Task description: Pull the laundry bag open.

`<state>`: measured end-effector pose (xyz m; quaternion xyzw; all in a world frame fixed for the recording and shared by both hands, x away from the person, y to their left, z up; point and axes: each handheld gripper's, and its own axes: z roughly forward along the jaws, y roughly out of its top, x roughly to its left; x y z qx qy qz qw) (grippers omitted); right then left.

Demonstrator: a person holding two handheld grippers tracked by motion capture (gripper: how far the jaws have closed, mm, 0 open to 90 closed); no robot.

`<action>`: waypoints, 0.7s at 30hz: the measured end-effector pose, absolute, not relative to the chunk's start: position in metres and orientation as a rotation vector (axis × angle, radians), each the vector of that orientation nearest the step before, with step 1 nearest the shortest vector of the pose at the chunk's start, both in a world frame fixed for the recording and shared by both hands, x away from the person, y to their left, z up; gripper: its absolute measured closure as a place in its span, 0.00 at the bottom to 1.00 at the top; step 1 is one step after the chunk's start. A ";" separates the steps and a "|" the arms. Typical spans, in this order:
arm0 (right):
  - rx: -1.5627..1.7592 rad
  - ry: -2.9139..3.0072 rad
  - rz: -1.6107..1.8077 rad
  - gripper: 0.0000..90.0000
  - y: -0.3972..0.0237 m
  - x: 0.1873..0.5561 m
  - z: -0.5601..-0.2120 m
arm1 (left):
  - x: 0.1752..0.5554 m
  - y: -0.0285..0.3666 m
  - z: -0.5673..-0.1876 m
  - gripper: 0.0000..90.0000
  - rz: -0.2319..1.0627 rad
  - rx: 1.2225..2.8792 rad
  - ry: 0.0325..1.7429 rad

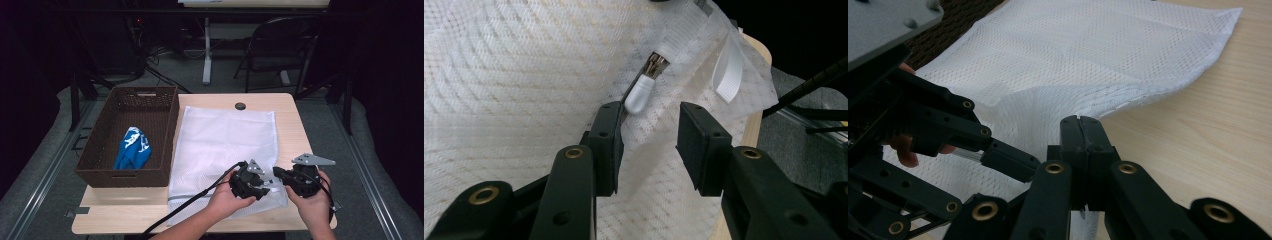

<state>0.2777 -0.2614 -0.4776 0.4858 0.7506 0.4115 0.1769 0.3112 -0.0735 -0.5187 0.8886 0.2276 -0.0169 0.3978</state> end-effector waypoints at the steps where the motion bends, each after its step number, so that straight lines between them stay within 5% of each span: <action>1: 1.371 2.126 1.167 1.00 -0.260 0.278 -0.477 | 0.311 -0.074 -0.519 0.69 -0.053 2.248 0.572; 21: 1.364 2.127 1.173 1.00 -0.256 0.277 -0.480 | 0.308 -0.077 -0.518 0.75 -0.059 2.216 0.571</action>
